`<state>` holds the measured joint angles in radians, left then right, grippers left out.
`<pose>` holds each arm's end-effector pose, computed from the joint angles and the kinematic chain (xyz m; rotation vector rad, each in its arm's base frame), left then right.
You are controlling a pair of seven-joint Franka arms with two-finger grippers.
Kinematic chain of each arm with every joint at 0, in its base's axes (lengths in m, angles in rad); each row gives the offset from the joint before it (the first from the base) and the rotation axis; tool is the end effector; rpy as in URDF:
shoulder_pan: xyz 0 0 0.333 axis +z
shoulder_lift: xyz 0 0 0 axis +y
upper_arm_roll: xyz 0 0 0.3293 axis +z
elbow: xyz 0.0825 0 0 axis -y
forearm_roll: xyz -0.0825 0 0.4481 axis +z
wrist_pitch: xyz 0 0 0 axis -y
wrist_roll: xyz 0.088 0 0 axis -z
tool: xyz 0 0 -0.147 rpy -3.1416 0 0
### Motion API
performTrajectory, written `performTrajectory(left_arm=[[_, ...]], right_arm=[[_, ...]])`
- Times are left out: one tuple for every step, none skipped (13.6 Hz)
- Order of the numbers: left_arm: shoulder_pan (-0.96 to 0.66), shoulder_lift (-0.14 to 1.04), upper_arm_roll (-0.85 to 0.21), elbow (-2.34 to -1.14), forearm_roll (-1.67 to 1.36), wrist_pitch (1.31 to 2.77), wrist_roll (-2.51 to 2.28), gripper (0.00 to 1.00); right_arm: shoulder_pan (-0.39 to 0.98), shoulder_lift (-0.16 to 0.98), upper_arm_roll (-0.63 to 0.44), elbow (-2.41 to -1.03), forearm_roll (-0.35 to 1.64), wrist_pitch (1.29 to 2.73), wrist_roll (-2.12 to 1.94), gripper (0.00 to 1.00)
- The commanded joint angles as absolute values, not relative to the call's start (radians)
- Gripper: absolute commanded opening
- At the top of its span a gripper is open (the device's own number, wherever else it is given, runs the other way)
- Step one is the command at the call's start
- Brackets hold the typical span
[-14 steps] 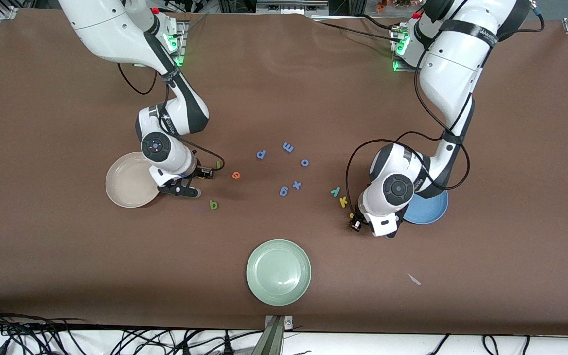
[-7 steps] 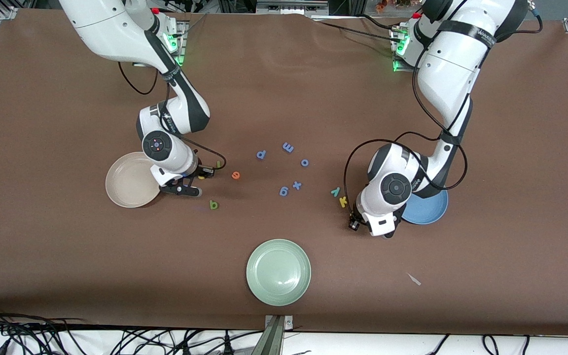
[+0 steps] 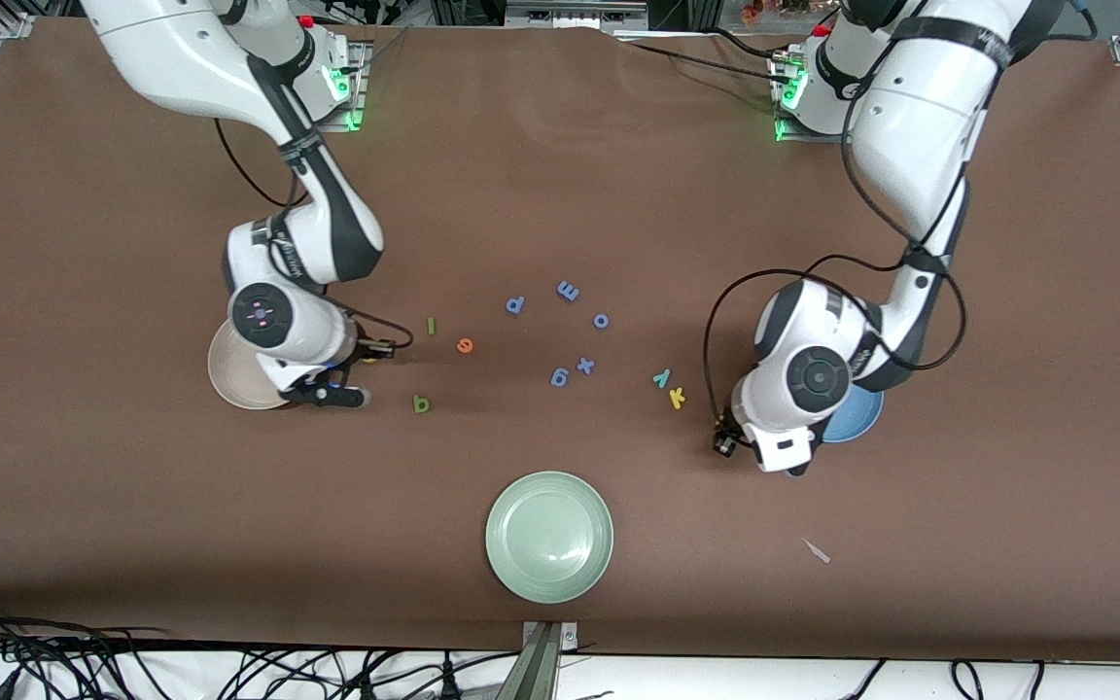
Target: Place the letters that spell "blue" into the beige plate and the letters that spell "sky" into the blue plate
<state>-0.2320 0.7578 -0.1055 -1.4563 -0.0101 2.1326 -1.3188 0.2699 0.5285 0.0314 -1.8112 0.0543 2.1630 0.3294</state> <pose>0.7301 -0.2467 0.1617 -2.7412 -1.5206 0.1771 0.6460 0.2047 0.1636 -3.1256 0.1021 0.2917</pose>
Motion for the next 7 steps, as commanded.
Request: performTrajectory(left_arm=[[-0.172, 0.638, -0.107, -1.593, -0.018, 2.108, -1.151, 0.01], [-0.149, 0.615, -0.106, -1.642, 0.0, 2.114, -1.109, 0.01], [-0.121, 0.585, -0.107, -1.71, 0.05, 2.156, -1.074, 0.01], [-0.091, 0.553, -0.11, -1.808, 0.078, 2.245, -1.039, 0.03], [-0.08, 0.529, -0.112, -1.894, 0.081, 2.341, -1.004, 0.07], [-0.077, 0.52, -0.11, -1.951, 0.084, 2.409, -0.977, 0.23], [-0.075, 0.519, -0.11, -1.957, 0.083, 2.417, -0.953, 0.63]], right_arm=[[0.229, 0.512, 0.006, -1.805, 0.06, 2.105, 0.172, 0.05], [0.229, 0.512, -0.023, -1.805, 0.058, 2.082, 0.126, 0.06], [0.229, 0.514, -0.04, -1.807, 0.051, 2.08, 0.101, 0.08], [0.227, 0.518, -0.057, -1.809, 0.051, 2.08, 0.091, 0.08], [0.222, 0.522, -0.069, -1.809, 0.049, 2.08, 0.081, 0.08], [0.219, 0.525, -0.072, -1.809, 0.049, 2.08, 0.071, 0.08], [0.212, 0.532, -0.075, -1.807, 0.048, 2.08, 0.071, 0.11]])
